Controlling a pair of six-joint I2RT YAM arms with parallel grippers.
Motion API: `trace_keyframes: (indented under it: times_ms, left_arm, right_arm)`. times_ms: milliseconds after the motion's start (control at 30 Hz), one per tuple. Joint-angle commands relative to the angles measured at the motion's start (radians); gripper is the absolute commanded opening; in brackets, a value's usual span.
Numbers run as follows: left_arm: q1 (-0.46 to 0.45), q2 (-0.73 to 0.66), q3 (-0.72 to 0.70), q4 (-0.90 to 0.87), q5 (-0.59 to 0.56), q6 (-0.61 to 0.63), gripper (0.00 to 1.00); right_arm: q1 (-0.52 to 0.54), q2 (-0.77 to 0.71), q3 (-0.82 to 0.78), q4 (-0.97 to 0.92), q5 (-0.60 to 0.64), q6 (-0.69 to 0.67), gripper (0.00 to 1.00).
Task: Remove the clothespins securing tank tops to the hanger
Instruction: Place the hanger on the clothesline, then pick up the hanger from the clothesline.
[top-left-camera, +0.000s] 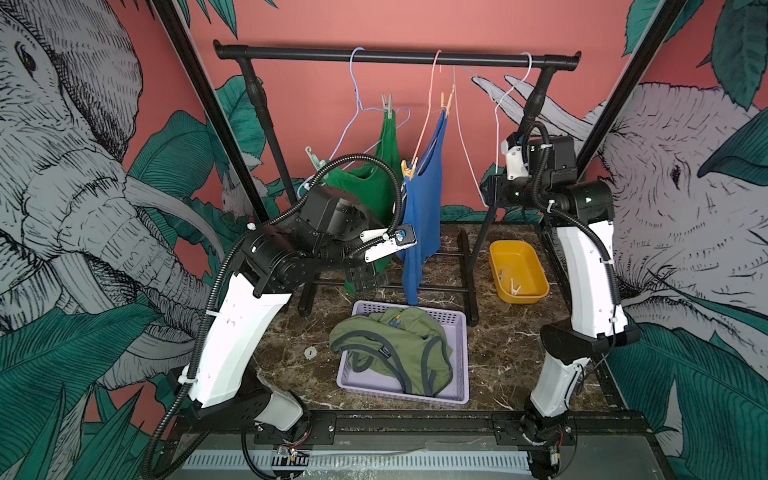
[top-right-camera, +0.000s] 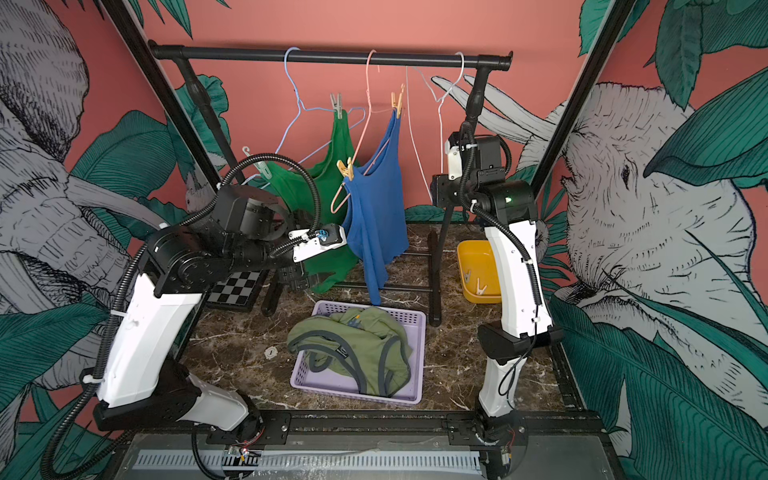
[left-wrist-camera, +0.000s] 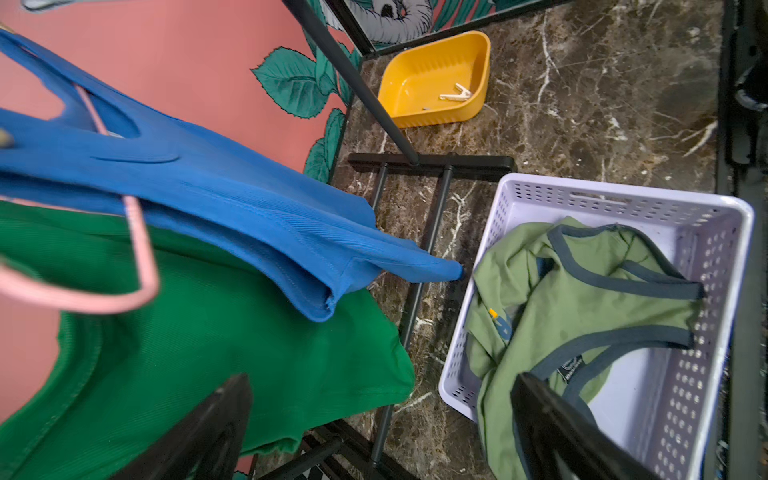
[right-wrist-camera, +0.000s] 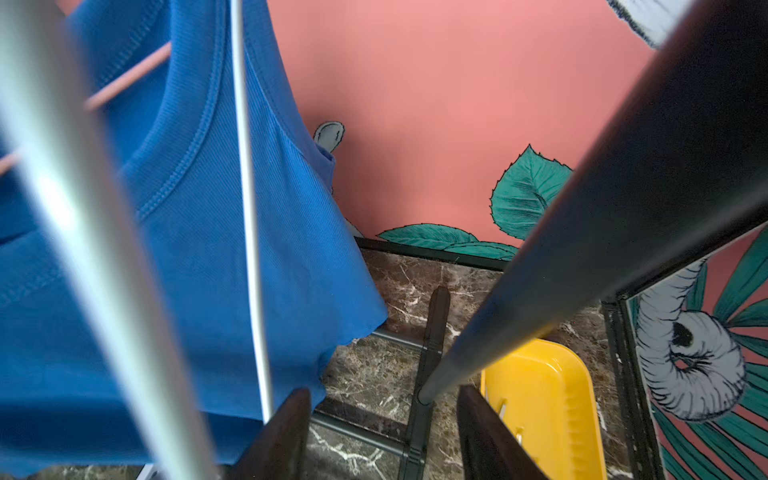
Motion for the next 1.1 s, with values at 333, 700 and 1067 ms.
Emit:
trace_keyframes:
  times_ms: [333,700,1067]
  left_arm:
    - [0.111,-0.077,0.040,0.135,-0.103,-0.017,0.99]
    - [0.258,-0.207,-0.275,0.256,-0.006,-0.179,0.99]
    - [0.302,-0.244,-0.350,0.256,0.074,-0.177,0.99]
  right_arm:
    - [0.006,-0.332,-0.198,0.187,-0.150,-0.007,0.75]
    - [0.175,-0.402,-0.279,0.301,-0.184,0.007,0.75]
    - [0.528,-0.319,-0.300,0.401,0.097,-0.058,0.76]
